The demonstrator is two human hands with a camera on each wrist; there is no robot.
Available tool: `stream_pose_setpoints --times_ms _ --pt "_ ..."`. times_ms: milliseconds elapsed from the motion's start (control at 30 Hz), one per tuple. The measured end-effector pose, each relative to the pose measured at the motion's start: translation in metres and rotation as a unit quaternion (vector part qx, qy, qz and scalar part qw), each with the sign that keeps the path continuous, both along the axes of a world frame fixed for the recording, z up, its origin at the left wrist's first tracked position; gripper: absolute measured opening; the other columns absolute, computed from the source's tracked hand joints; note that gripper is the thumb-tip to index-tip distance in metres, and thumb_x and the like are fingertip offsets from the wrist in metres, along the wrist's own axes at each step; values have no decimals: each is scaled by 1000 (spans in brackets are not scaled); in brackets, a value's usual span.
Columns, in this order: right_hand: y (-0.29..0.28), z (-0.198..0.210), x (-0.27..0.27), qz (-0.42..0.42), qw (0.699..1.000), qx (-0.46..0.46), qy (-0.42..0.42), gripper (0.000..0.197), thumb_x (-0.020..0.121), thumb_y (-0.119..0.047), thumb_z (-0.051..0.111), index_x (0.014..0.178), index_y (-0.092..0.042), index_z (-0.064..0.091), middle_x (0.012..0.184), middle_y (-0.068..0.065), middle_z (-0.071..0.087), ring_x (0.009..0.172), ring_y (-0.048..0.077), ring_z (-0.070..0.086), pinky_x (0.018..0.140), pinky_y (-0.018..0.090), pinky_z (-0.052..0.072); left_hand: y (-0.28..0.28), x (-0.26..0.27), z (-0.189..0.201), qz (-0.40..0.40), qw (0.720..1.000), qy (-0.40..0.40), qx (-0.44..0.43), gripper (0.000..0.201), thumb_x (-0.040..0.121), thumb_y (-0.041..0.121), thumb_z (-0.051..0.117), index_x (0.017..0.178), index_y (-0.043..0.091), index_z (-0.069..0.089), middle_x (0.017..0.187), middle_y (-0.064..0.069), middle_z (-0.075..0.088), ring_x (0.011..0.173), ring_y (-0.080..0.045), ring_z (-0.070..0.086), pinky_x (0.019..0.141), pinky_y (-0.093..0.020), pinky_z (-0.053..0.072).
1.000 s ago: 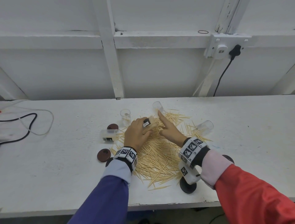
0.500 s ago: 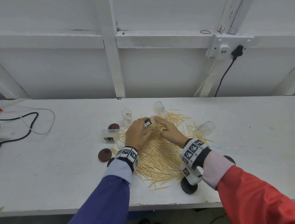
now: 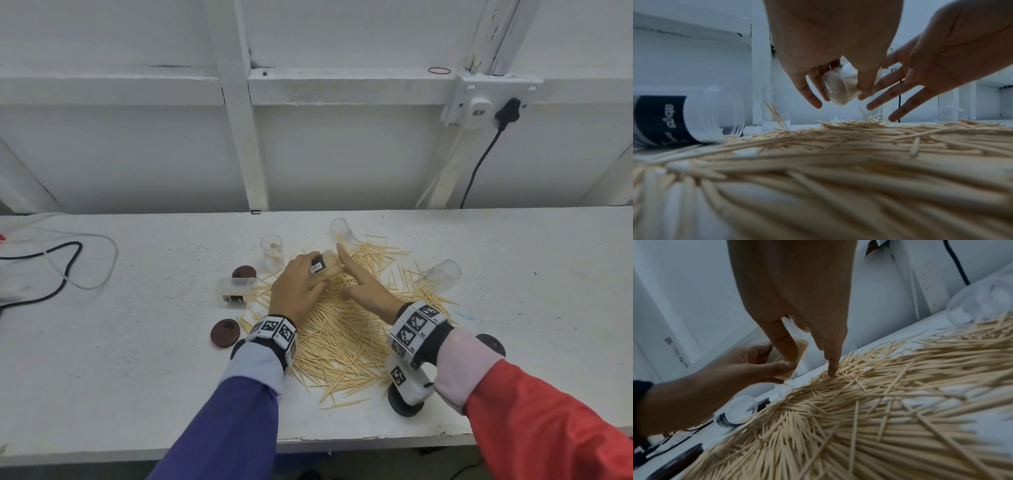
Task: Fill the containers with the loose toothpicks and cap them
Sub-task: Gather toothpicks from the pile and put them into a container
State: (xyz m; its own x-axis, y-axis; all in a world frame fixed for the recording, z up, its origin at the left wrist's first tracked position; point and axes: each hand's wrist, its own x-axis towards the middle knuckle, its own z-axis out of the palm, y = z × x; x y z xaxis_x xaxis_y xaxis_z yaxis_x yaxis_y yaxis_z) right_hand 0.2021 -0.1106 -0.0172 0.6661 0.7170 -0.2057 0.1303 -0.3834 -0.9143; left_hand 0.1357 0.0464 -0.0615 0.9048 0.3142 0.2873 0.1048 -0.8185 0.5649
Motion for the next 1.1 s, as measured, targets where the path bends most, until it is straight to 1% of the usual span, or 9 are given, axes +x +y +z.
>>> stream_pose_setpoints --times_ms 67,167,267,333,467,800,933,1000,1100 --pt "0 -3 3 -31 999 29 4 88 88 4 54 155 -33 11 158 -1 25 136 22 40 91 23 47 0 0 0 -6 1000 -4 -10 56 88 40 67 136 19 47 127 4 56 114 -13 52 83 -32 49" --pt "1 -2 8 -72 995 69 13 68 88 -11 67 148 -25 37 138 8 46 116 23 56 88 38 56 -1 0 0 -34 999 -19 -25 52 90 37 65 135 16 47 128 4 55 114 -13 54 84 -33 51" --pt "0 1 13 -80 993 82 7 51 82 -8 75 129 -16 57 122 16 53 98 26 63 75 39 61 -2 0 1 -53 997 -25 -43 51 92 35 63 136 17 45 131 4 53 116 -11 52 86 -36 52" --pt "-1 3 14 -95 992 75 -22 46 77 -9 80 118 -16 61 112 11 58 94 25 66 73 38 61 -2 0 1 -65 997 -32 -35 56 92 36 62 142 18 40 140 4 48 125 -10 46 93 -36 51" --pt "-2 5 18 -161 980 50 -108 48 70 -11 82 111 -17 57 101 -4 60 85 15 64 64 26 56 -1 0 1 -71 997 -19 -5 81 90 34 66 154 16 20 159 -2 25 145 -13 22 112 -27 28" --pt "1 0 16 -86 992 36 -86 50 66 -4 82 105 -20 56 107 0 59 83 15 62 65 27 56 1 1 -3 -66 997 -32 4 70 87 21 69 147 15 34 149 -4 40 136 -17 36 108 -31 38" --pt "3 0 15 -66 995 48 -60 53 66 -13 86 108 -24 56 113 -3 57 91 17 61 79 35 55 2 3 -2 -61 998 -32 8 60 84 11 66 139 14 44 138 -3 49 123 -19 48 96 -42 49" --pt "4 1 15 -74 994 45 -71 51 66 -17 87 105 -25 56 110 -5 59 91 21 62 81 36 54 2 2 -4 -62 997 -34 12 61 85 10 65 142 15 41 143 -2 46 127 -18 47 98 -41 49" --pt "4 3 18 -125 985 31 -111 51 66 -13 86 106 -19 56 105 -8 57 85 17 62 69 28 54 2 2 -6 -58 997 -38 18 69 90 21 67 150 19 31 155 1 33 140 -12 33 104 -28 40"
